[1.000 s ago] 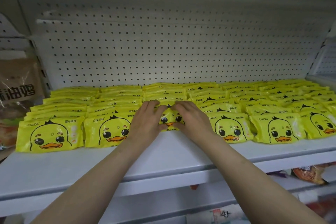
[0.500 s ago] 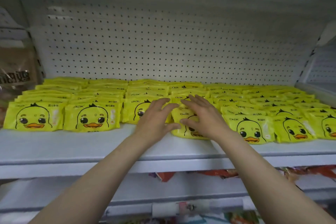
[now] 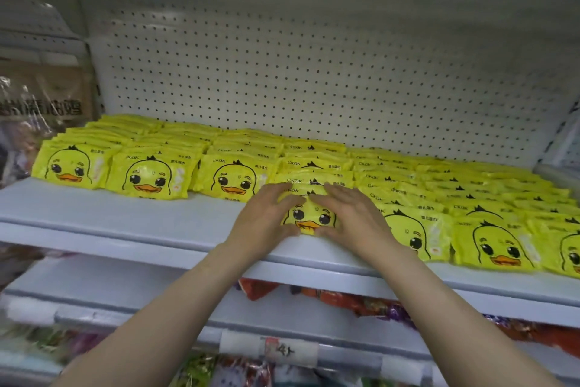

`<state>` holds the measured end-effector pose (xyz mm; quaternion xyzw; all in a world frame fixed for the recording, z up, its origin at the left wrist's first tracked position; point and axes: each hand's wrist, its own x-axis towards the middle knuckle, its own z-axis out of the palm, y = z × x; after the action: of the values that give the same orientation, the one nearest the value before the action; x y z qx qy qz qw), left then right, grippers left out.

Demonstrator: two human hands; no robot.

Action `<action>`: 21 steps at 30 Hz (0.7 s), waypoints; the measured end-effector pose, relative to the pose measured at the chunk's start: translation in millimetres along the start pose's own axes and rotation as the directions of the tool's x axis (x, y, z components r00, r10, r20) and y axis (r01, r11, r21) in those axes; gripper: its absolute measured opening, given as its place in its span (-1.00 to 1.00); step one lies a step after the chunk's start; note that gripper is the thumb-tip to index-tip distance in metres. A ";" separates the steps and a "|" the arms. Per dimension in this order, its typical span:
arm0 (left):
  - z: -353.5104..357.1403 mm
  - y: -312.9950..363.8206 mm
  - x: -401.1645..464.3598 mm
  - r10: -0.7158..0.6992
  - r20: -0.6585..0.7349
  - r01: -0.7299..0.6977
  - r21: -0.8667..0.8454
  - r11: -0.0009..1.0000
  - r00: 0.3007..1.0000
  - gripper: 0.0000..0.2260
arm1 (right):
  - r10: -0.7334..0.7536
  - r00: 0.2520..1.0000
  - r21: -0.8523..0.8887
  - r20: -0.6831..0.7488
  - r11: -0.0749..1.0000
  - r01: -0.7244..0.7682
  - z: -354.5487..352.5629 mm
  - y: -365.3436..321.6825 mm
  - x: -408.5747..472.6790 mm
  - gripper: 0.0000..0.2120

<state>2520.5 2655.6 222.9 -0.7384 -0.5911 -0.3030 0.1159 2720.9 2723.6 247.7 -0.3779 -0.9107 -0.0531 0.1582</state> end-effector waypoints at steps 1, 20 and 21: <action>0.5 1.1 0.8 -0.008 0.002 0.008 0.025 1.000 1.000 -0.44 | -0.002 1.000 0.001 -0.012 1.000 0.002 1.2 0.3 1.2 -0.32; 25.7 -13.3 50.9 0.031 -0.093 -0.012 0.201 0.979 0.995 -0.39 | 0.073 0.988 -0.057 -0.136 0.995 -0.082 8.7 5.7 48.1 -0.38; 26.5 -14.8 49.3 0.051 -0.103 -0.029 0.199 0.980 0.993 -0.39 | 0.083 0.984 -0.042 -0.155 0.995 -0.090 8.4 7.7 45.1 -0.38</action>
<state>2520.6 2713.2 228.1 -0.7177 -0.5961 -0.2801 0.2261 2694.3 2761.1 254.4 -0.4157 -0.8770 -0.0971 0.2204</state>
